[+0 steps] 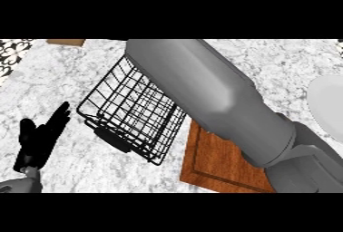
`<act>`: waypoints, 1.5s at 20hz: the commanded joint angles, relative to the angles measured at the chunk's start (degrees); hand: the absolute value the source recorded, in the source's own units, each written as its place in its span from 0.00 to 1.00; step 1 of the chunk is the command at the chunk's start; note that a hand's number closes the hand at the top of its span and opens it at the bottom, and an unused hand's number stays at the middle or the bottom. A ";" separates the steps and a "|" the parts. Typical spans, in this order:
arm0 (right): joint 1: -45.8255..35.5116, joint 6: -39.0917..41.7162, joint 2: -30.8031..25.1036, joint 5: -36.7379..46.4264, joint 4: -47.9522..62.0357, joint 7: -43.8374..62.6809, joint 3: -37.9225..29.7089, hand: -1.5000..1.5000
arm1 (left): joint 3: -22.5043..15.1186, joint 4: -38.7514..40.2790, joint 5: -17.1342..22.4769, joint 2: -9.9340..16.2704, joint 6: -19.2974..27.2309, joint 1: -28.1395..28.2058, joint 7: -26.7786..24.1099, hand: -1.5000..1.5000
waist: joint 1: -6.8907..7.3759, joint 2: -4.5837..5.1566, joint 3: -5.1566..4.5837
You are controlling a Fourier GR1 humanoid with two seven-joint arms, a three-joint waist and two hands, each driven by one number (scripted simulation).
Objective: Pick the croissant from the cutting board and place it in the tiered basket
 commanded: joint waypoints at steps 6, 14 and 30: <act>-6.10 9.97 0.56 -10.00 8.63 4.60 1.64 1.00 | 0.62 -0.25 1.02 0.41 -1.22 0.51 0.65 0.50 | -0.32 0.14 -0.15; -3.05 10.69 0.55 -20.16 14.30 13.93 -6.82 0.00 | 1.40 0.70 0.77 0.15 -0.24 0.42 0.50 0.50 | -1.58 -0.28 -0.12; -12.18 -11.63 0.06 -14.13 8.62 21.78 -7.50 0.00 | 3.30 1.39 0.71 0.03 0.84 4.19 -0.58 0.50 | -5.71 -1.77 0.09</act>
